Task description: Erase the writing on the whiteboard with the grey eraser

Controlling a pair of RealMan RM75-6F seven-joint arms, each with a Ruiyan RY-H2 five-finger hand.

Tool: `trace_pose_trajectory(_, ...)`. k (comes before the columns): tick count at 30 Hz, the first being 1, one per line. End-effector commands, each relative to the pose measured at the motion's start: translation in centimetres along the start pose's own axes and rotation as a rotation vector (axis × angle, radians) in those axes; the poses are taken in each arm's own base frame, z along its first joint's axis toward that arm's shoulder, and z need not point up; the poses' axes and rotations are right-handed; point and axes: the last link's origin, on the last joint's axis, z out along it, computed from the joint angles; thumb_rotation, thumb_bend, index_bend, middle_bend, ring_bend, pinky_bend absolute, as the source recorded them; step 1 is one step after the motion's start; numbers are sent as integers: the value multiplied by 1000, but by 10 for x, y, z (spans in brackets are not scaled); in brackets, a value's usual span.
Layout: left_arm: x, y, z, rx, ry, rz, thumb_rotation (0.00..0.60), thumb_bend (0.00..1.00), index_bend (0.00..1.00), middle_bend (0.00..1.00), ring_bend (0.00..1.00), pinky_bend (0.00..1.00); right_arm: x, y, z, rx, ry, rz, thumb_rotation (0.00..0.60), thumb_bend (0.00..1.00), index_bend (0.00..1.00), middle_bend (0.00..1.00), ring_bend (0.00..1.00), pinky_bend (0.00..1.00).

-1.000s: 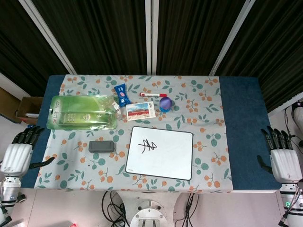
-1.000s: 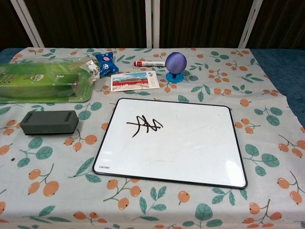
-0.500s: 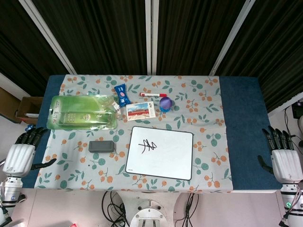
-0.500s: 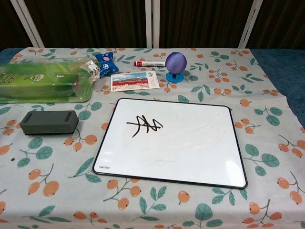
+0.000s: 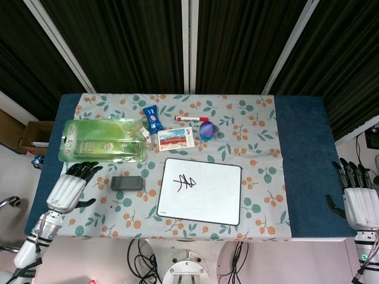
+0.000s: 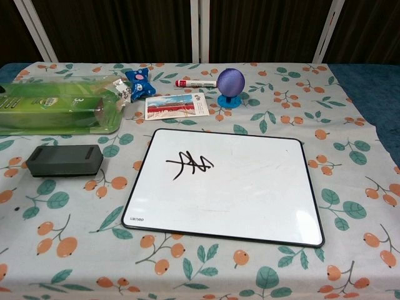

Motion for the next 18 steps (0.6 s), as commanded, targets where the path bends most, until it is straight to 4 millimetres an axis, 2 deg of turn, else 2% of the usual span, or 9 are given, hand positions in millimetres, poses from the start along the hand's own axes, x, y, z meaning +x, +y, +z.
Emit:
trace_pose_trajectory(1,-10,22,29,-59,-36,-8,600,3,188,156,155,216,0,1,0,-4,0,3,600,223,0,0,0,0)
trace_pose_trajectory(9,-31,30,67,-43,-101,16,600,12,191,193,198,293,1,6,1,-22,2,-1,600,224,0,0,0,0)
trace_pose_trajectory(13,-36,32,73,-23,-105,-3,600,22,224,259,240,349,2,8,3,-31,2,1,600,226,0,0,0,0)
trace_pose_trajectory(18,-40,37,80,-31,-126,-25,600,23,265,295,256,360,-1,8,5,-27,-6,5,600,227,0,0,0,0)
